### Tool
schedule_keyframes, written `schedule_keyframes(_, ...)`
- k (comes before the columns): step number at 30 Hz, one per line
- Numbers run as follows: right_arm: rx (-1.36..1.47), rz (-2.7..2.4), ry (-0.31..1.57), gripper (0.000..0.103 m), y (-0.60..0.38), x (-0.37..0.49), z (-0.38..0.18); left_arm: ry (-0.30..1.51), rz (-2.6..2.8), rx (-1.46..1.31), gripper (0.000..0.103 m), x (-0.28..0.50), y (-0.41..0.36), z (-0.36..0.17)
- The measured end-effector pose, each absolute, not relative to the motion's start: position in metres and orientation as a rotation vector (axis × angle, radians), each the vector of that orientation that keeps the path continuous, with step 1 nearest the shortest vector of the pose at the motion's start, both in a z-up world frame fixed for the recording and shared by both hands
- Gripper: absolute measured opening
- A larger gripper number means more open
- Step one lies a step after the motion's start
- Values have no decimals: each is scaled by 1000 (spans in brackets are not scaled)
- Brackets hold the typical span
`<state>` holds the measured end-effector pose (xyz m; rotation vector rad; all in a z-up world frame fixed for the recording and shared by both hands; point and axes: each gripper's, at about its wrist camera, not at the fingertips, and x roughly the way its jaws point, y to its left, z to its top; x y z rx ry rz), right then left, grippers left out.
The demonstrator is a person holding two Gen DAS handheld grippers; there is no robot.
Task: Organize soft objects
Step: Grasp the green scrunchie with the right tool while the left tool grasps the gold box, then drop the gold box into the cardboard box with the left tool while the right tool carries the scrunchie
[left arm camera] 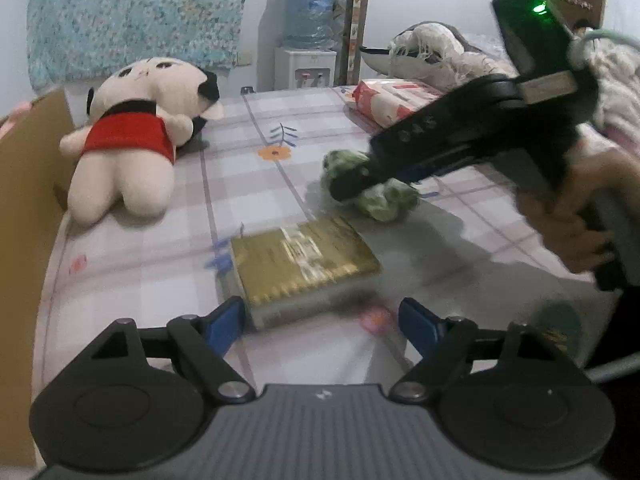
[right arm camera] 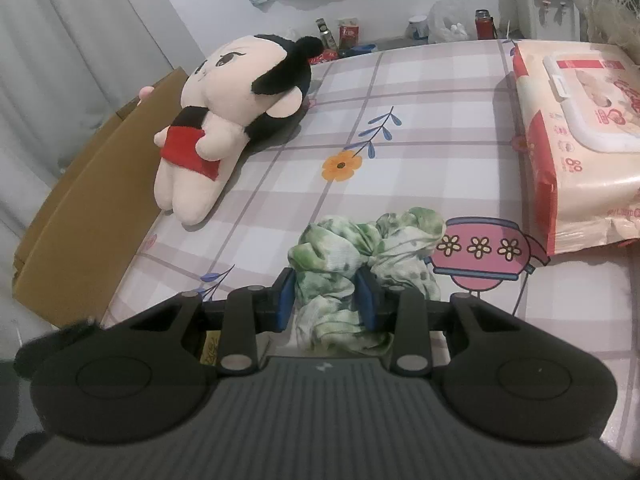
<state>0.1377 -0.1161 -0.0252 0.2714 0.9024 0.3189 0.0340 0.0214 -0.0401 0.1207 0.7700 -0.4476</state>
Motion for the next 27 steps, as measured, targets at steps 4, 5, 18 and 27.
schedule_keyframes(4, 268, 317, 900, 32, -117, 137, -25, 798, -489, 91, 82, 16, 19, -36)
schedule_keyframes(5, 262, 317, 900, 32, -116, 137, -25, 794, -501, 104, 81, 12, 19, -33)
schedule_keyframes(18, 236, 328, 907, 30, -117, 137, -24, 835, -671, 420, 86, 93, 9, -21)
schedule_keyframes(27, 3, 333, 871, 28, -93, 127, -20, 878, -637, 434, 63, 84, 8, -26)
